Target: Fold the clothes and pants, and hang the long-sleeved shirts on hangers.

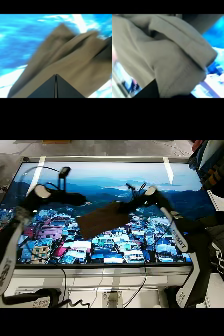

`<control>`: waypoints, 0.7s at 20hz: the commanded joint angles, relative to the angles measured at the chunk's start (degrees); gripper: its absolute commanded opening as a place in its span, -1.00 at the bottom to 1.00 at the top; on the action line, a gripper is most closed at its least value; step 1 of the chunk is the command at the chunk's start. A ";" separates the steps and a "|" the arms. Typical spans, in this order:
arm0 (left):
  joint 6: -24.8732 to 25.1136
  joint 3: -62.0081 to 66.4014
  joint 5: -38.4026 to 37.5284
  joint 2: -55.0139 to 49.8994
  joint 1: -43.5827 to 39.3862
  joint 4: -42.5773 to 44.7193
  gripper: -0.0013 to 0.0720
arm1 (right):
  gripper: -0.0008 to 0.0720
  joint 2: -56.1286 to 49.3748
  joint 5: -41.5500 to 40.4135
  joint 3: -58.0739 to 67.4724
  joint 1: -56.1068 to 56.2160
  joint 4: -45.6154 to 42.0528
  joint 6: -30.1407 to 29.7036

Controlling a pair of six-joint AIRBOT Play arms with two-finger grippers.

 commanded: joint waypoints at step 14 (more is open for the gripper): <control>0.02 0.02 -3.17 36.02 5.20 44.46 -0.92 | -0.94 40.13 21.05 9.73 -52.17 -42.23 23.61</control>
